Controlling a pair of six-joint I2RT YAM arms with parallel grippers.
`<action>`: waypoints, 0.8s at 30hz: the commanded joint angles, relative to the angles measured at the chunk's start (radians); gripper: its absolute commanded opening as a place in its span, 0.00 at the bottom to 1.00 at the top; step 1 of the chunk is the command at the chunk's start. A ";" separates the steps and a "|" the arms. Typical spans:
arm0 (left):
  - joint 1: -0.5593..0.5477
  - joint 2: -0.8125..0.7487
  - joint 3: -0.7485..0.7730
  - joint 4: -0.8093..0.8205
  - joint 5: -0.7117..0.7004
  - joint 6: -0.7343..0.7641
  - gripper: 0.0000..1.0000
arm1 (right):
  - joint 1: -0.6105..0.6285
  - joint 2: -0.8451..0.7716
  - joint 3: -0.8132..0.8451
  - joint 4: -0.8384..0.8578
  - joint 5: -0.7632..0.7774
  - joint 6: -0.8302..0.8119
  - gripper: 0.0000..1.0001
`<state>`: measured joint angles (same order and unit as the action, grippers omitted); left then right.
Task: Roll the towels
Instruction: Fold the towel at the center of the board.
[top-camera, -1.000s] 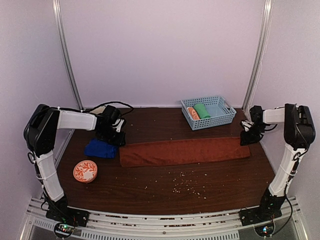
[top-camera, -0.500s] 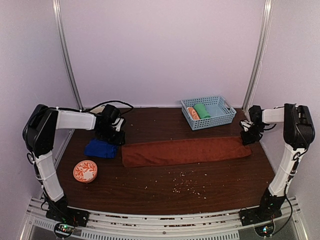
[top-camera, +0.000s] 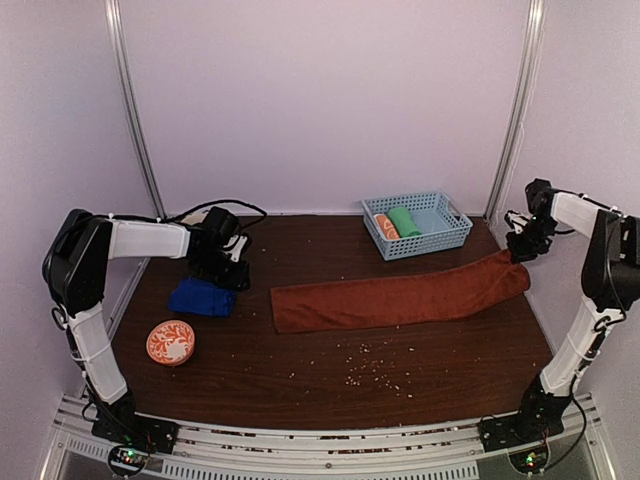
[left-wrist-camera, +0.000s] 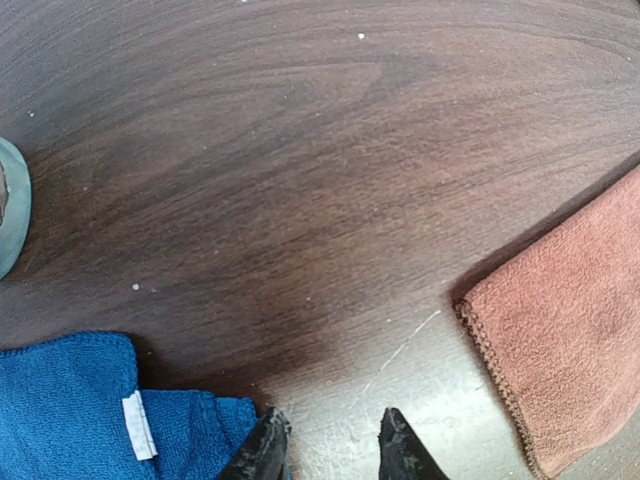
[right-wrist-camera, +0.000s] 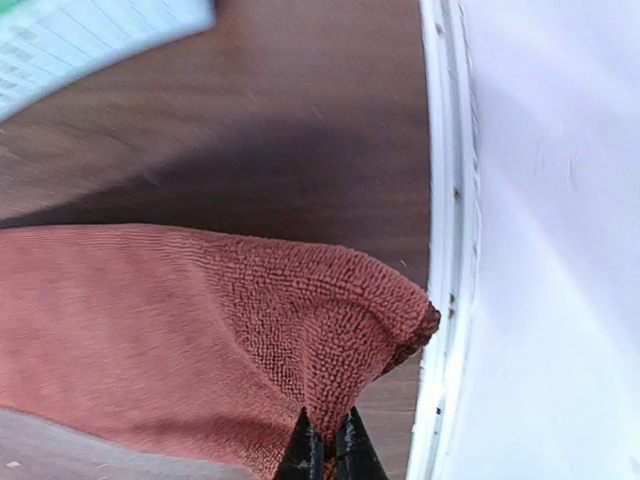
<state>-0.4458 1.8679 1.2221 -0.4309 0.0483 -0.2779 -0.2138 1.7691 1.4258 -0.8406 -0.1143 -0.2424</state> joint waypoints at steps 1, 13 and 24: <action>0.007 -0.007 0.025 -0.005 0.030 0.019 0.32 | 0.016 -0.032 0.073 -0.155 -0.206 -0.030 0.00; 0.003 -0.004 0.005 -0.019 0.053 -0.019 0.32 | 0.209 -0.020 0.067 -0.215 -0.474 0.007 0.00; -0.038 0.023 0.008 -0.050 0.064 -0.058 0.32 | 0.403 -0.032 0.024 0.122 -0.691 0.331 0.00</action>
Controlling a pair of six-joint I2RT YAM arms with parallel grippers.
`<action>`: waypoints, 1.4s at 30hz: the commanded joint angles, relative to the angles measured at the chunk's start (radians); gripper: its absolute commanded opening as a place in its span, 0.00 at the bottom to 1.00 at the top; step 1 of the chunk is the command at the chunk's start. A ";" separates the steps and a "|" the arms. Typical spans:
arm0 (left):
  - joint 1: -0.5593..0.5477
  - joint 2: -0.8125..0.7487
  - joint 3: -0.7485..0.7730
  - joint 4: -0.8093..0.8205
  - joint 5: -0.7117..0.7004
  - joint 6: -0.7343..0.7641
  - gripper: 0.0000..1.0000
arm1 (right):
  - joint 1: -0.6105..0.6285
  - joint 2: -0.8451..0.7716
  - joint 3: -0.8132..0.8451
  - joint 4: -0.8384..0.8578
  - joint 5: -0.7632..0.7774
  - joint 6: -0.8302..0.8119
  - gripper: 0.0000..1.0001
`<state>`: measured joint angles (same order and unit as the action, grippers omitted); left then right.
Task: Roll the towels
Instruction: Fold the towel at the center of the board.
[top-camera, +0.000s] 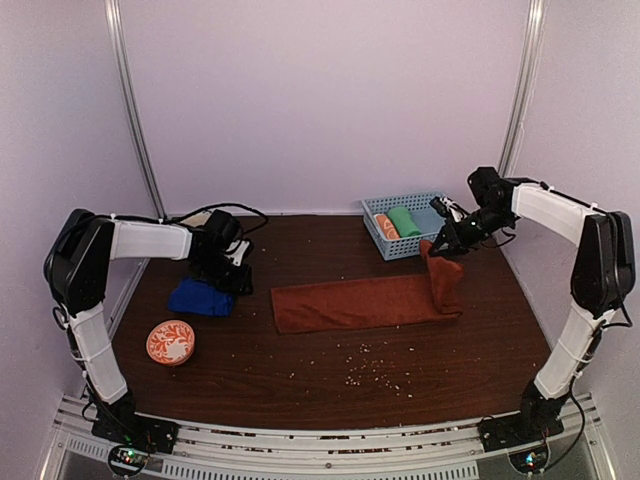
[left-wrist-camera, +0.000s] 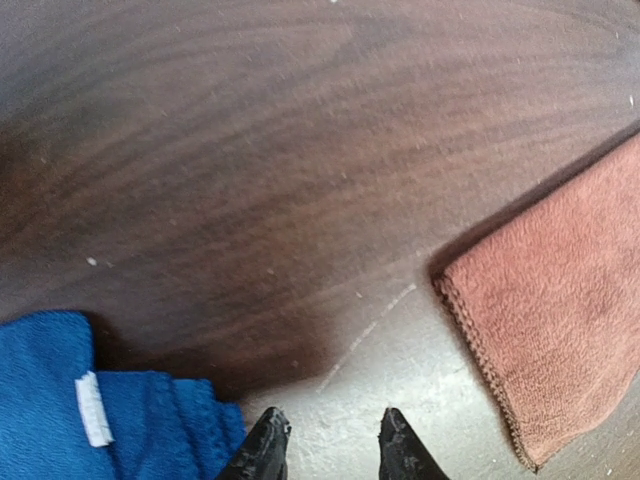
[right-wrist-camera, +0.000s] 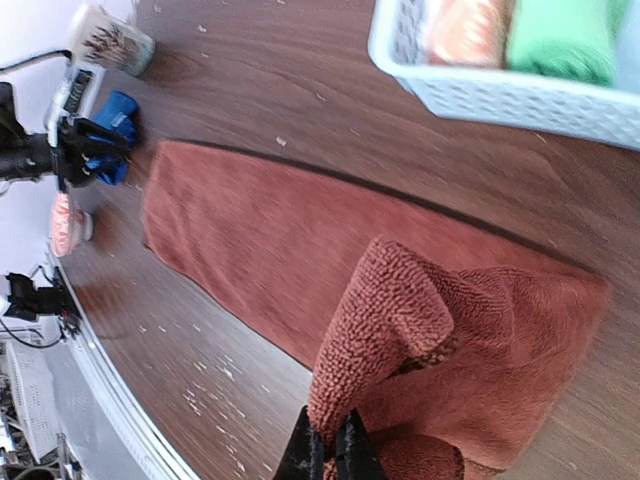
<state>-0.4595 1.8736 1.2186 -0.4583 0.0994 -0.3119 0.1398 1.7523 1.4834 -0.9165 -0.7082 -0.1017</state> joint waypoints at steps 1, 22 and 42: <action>-0.030 0.017 0.012 -0.022 0.012 -0.030 0.32 | 0.069 -0.018 -0.046 0.252 -0.108 0.239 0.00; -0.066 0.010 -0.114 0.142 0.128 -0.183 0.32 | 0.417 0.252 0.154 0.488 -0.108 0.525 0.00; -0.064 0.019 -0.155 0.216 0.142 -0.210 0.32 | 0.569 0.468 0.328 0.575 -0.132 0.663 0.00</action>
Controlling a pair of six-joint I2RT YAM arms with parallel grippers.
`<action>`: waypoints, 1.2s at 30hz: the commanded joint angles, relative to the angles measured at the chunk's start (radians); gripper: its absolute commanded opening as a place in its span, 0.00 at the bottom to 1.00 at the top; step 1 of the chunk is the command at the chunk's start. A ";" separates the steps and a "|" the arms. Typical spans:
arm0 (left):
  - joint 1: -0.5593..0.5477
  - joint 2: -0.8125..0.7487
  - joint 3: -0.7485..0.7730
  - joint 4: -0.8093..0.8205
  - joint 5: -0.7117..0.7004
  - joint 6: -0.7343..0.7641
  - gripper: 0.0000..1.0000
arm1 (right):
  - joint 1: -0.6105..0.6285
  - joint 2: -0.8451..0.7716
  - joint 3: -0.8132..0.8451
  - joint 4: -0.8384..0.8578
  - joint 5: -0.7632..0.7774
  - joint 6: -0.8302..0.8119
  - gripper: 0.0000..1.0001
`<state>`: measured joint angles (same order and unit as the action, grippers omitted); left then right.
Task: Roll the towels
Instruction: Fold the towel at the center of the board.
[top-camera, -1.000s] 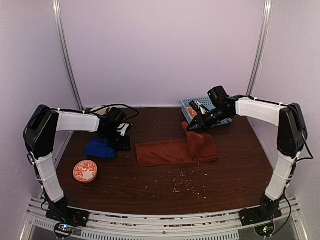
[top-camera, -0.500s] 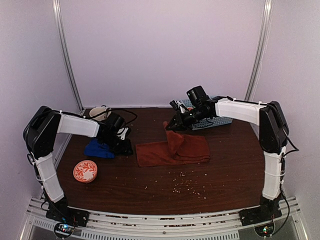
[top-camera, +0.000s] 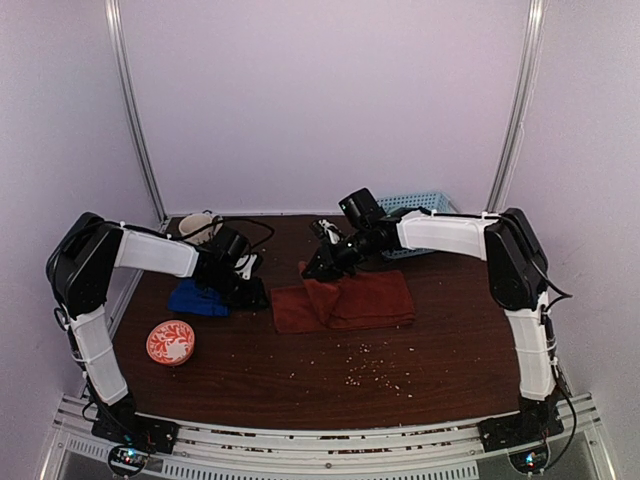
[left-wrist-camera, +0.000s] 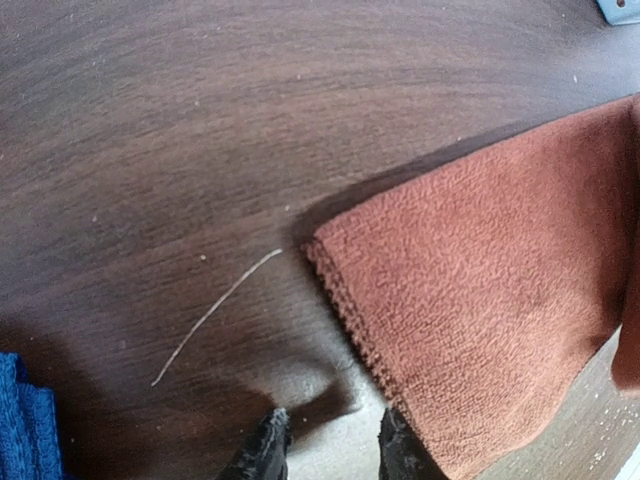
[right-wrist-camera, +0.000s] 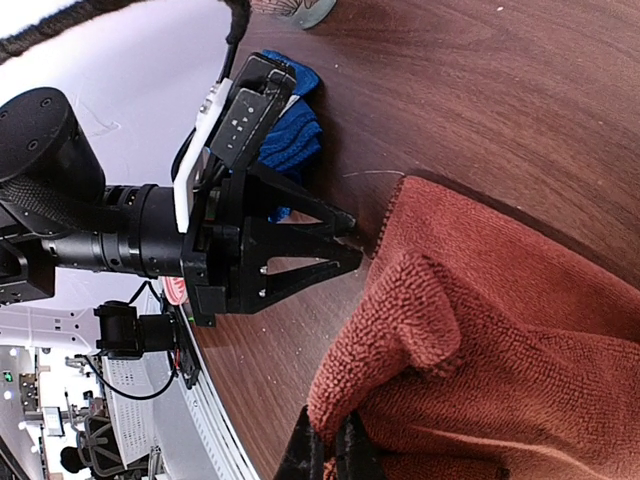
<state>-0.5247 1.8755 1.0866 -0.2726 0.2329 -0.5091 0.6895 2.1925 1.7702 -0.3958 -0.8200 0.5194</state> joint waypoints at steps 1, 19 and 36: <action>0.000 0.018 -0.026 0.034 0.009 -0.014 0.32 | 0.026 0.039 0.048 0.061 -0.021 0.049 0.00; 0.000 0.027 -0.029 0.035 0.002 -0.009 0.32 | 0.071 0.231 0.209 0.110 0.004 0.076 0.01; 0.002 -0.238 0.015 -0.033 -0.208 -0.025 0.33 | -0.017 0.015 0.119 0.028 -0.090 -0.119 0.37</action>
<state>-0.5247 1.6642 1.0351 -0.3164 0.0586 -0.5518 0.7387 2.3356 1.9343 -0.2924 -0.9348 0.5293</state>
